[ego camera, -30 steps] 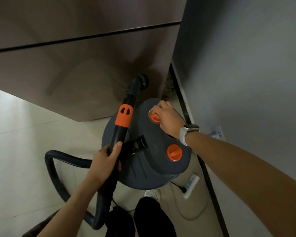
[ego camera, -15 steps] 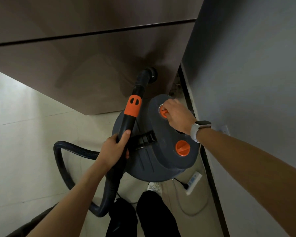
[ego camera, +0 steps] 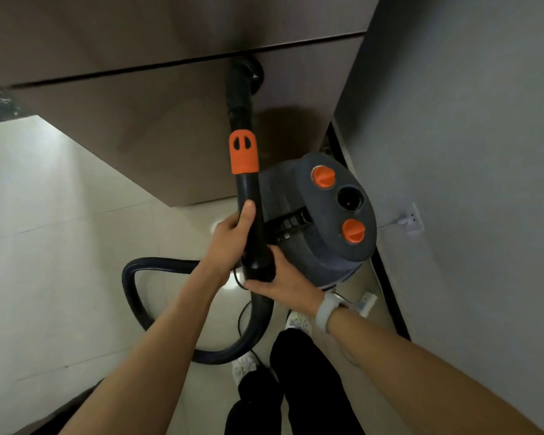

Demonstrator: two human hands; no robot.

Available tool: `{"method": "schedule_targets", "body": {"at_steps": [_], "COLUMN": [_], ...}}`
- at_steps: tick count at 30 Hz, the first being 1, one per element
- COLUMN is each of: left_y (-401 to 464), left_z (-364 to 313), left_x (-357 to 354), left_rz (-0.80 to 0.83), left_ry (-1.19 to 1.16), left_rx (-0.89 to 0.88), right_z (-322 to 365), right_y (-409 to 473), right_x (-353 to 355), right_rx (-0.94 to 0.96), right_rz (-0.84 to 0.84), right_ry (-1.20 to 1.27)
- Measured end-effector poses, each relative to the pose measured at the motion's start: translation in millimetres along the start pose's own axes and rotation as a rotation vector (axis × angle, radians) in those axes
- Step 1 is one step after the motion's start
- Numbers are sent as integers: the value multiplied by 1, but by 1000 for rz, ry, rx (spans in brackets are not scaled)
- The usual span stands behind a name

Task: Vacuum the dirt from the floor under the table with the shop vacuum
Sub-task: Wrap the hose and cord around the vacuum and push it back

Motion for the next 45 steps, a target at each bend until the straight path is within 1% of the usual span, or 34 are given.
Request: {"method": "schedule_targets", "body": {"at_steps": [3, 5, 7, 9, 10, 11, 12, 14, 16, 17, 18, 19, 21, 24, 26, 28, 30, 32, 35, 38, 39, 41, 43, 45], "left_y": [-20, -36, -52, -75, -87, -100, -111, -131, -145, -151, -158, -166, -185, -208, -218, -224, -223, -217, -200, -179, -173, -164, -159, -157], "left_z": [-7, -9, -11, -25, -37, -53, -66, -82, -82, -81, -83, -91, -120, -172, -198, -212, -212, -206, -198, -191, -188, -187, -190, -198], "left_x": [18, 34, 54, 76, 83, 85, 77, 43, 2, -14, -26, -36, -48, -57, -60, -62, -63, -63, -52, -38, -38, -41, -46, -53], "left_rz": [-10, -45, -144, -294, -355, -380, -357, -187, 22, 101, 139, 144, 97, -17, -105, -152, -159, -153, -169, -186, -163, -92, -13, 39], "left_ry": [-84, -122, -66, 76, 172, 286, 428, 763, 1090, 1201, 1271, 1298, 1242, 1130, 1073, 977, 912, 855, 762, 747, 771, 791, 727, 613], "left_rx": [-18, -28, -94, -256, -381, -531, -675, -908, -1033, -1066, -1096, -1144, -1279, -1371, -1366, -1326, -1249, -1169, -1036, -899, -859, -795, -727, -674], "right_z": [7, 17, 24, 31, 35, 41, 48, 65, 79, 86, 94, 103, 125, 159, 183, 196, 191, 175, 144, 127, 127, 137, 157, 183], "right_y": [-17, -35, -58, -81, -92, -103, -113, -133, -149, -157, -165, -173, -187, -209, -225, -238, -242, -237, -217, -185, -175, -163, -157, -154], "right_x": [-4, -2, 6, 19, 26, 33, 41, 56, 77, 88, 99, 109, 130, 171, 200, 222, 242, 262, 295, 312, 312, 312, 313, 314], "right_rx": [-9, 41, 105, 155, 175, 200, 224, 263, 260, 257, 255, 272, 331, 372, 447, 552, 595, 591, 474, 377, 371, 392, 435, 465], "right_rz": [-157, -229, -263, -285, -287, -289, -290, -295, -304, -311, -315, -318, -339, -464, -604, -757, -918, -1022, -1032, -921, -891, -889, -927, -940], "right_ry": [52, -13, -124, -249, -305, -356, -404, -508, -623, -683, -741, -789, -863, -930, -917, -889, -860, -771, -620, -544, -557, -626, -741, -891]}}
Point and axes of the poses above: each hand's wrist, its own y-axis towards the middle knuckle, its own x-axis out of the back of the hand, z = x × y, the point moved 10 cm from there along y, towards the middle knuckle, and after that the axes turned 7 degrees about -z, right-handed, at the moved point
